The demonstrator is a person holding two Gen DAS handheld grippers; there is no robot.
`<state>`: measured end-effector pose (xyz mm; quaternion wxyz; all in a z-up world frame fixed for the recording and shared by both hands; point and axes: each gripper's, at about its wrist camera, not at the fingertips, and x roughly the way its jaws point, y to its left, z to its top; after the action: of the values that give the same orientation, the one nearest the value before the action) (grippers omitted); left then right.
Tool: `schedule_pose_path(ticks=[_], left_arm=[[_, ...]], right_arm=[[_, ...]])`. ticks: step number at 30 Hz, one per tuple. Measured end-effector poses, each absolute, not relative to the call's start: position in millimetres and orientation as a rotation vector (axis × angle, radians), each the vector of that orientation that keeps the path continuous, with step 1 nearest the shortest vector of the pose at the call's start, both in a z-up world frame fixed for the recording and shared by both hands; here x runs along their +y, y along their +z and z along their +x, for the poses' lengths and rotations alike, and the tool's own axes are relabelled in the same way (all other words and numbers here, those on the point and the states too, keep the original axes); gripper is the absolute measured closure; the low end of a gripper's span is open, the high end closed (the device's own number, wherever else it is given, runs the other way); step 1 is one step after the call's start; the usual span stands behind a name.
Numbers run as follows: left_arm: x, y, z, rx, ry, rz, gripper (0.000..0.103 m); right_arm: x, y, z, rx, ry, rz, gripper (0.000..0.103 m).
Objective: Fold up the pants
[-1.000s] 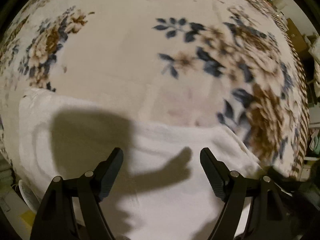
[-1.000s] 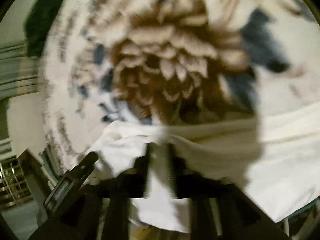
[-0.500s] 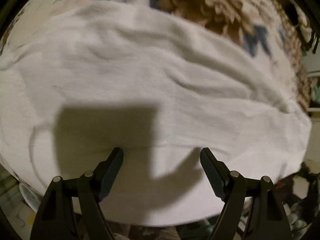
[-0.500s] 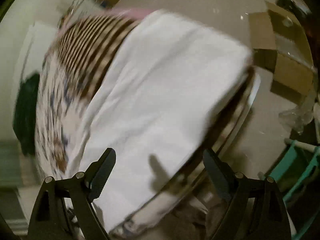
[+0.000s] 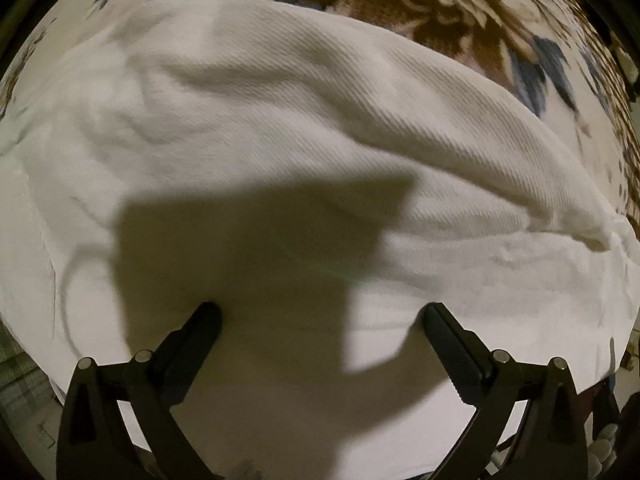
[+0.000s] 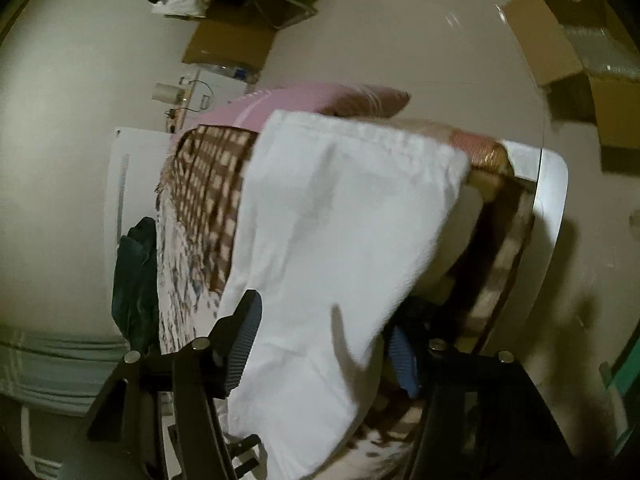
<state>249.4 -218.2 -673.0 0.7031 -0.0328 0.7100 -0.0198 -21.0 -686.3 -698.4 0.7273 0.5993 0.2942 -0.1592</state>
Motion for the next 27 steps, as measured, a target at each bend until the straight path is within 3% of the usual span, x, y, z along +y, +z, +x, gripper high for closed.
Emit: schedule_pose_path(ticks=[8, 13, 18, 21, 24, 27], left_arm=[[-223, -674, 244, 1.541, -0.022, -0.091, 0.000], [-218, -667, 219, 1.538, -0.022, -0.094, 0.000], [-219, -670, 225, 1.549, -0.021, -0.098, 0.000], [-219, -670, 232, 1.563, -0.023, -0.101, 0.000], [-217, -669, 236, 1.565, -0.018, -0.105, 0.000], [-216, -668, 236, 1.563, -0.018, -0.110, 0.000]], right_arm=[[-717, -715, -11, 0.603, -0.349, 1.380, 0.041], [-718, -711, -28, 0.429, -0.320, 1.475, 0.043], [-720, -735, -24, 0.459, -0.330, 1.510, 0.043], [-724, -714, -20, 0.354, -0.257, 1.493, 0.048], [-726, -702, -10, 0.369, -0.258, 1.413, 0.049], [-727, -724, 6, 0.515, -0.271, 1.412, 0.048]])
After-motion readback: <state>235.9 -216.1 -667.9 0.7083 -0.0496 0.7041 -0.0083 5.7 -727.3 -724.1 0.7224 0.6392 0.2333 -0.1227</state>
